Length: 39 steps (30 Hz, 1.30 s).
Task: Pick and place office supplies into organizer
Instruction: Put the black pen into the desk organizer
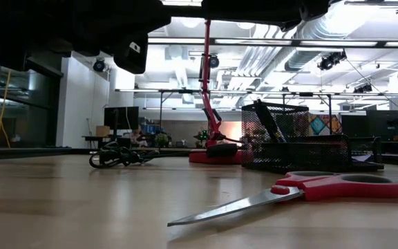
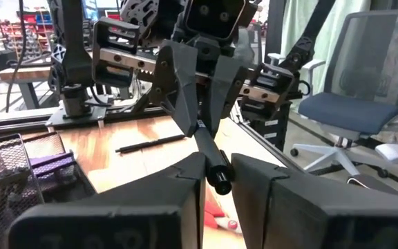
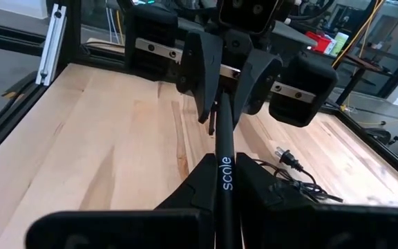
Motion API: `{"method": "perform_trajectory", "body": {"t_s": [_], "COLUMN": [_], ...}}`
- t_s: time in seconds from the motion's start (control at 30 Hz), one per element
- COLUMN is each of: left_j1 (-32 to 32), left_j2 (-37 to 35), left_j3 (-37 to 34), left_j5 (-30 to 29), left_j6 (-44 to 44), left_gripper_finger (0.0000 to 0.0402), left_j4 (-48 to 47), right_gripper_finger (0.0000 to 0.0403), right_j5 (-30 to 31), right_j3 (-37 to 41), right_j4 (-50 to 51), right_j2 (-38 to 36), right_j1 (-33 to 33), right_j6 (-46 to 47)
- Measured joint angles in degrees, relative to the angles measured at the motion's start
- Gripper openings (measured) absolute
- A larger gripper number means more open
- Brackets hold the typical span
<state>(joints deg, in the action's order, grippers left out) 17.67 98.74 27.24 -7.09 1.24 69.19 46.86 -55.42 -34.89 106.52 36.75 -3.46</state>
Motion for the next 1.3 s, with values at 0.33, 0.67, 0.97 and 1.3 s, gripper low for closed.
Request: {"method": "perform_trajectory", "body": {"t_s": [0.33,0.67,0.97,1.3], "left_j1": [-0.09,-0.02,-1.45,-7.26], "left_j2": [0.02,-0.23,-7.18,-8.66], "left_j3": [0.06,0.04,8.60,32.45], "left_j5": [-0.26,-0.88,-8.15,-10.44], "left_j6": [-1.67,-3.17,-1.62,1.54], "left_gripper_finger": [0.0033,0.0033,0.0033,0.0033], "left_j4": [0.02,0.22,-23.65,-64.20], "right_gripper_finger": [0.0034,0.0093,0.0109,0.0110], "right_j5": [2.52,10.53,16.61,20.65], "right_j3": [-0.02,-0.09,-0.04,-0.02], "right_j4": [1.29,4.81,8.65,22.04], "right_j2": [0.00,0.00,0.04,0.04], "right_j1": [0.75,6.77,16.11,23.80], "right_j6": [0.10,1.66,8.77,28.77]}}
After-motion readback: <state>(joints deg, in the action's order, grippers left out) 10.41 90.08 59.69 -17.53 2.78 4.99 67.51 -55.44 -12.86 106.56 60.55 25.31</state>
